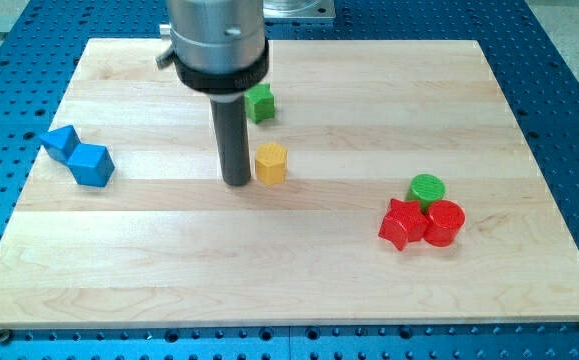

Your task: Push the hexagon diagonally to the green circle

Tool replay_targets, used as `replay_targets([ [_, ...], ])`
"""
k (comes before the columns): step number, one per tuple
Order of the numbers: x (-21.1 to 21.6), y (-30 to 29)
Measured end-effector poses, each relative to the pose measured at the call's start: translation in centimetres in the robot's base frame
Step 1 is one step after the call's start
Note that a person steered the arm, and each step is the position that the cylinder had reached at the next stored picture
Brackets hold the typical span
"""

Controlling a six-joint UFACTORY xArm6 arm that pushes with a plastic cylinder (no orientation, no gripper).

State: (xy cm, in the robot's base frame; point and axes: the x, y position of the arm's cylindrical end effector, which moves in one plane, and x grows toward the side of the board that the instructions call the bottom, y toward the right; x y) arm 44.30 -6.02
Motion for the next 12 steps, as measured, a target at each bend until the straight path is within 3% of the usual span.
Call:
replay_targets([
  [1, -1.9, 10.6],
  [2, -2.3, 11.5],
  [3, 1.8, 8.3],
  [4, 2.0, 13.8],
  [5, 3.3, 12.3],
  [7, -0.4, 24.3],
  [8, -1.2, 27.3],
  [9, 1.4, 27.9],
  [10, 1.1, 34.9],
  [11, -1.9, 39.4],
  [12, -3.3, 36.2],
])
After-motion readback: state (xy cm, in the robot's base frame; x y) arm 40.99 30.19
